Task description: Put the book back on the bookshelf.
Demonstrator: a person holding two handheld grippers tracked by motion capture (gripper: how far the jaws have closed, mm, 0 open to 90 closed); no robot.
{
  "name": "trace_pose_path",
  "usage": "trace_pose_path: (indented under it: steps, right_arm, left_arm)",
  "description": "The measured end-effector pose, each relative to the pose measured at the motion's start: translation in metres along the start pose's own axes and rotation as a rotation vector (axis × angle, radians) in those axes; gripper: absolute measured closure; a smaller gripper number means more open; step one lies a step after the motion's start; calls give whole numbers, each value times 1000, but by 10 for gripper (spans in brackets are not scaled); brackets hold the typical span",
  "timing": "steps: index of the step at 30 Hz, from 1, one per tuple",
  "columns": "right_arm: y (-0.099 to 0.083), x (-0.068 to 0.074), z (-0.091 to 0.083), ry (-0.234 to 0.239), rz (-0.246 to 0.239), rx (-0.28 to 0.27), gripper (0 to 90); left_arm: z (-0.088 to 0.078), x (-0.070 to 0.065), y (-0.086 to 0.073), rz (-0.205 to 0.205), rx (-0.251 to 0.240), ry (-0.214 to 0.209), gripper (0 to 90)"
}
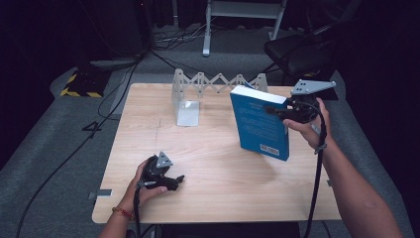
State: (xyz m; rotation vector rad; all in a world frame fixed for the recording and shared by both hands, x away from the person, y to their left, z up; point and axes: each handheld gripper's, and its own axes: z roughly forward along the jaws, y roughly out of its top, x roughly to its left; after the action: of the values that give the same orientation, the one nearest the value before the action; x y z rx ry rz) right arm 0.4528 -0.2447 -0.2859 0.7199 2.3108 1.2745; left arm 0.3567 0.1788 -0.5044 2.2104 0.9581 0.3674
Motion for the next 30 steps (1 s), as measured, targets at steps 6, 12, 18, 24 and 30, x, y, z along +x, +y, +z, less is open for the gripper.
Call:
trace_pose_path:
  steps: [6,12,18,24,30]
  right_arm:
    - [8,-15,1,-74,27,-8,614]
    - [16,-32,3,-143,58,2,614]
    - [22,-41,6,-176,83,-5,614]
    - [34,-46,19,-193,97,4,613]
    - [44,-53,32,-208,118,-6,613]
  left_arm:
    - [-1,-1,0,-3,6,9,152]
    - [-1,-1,0,-3,5,9,151]
    - [0,-1,0,-4,3,9,150]
    - [-1,-1,0,-3,6,7,151]
    - [-1,-1,0,3,6,4,151]
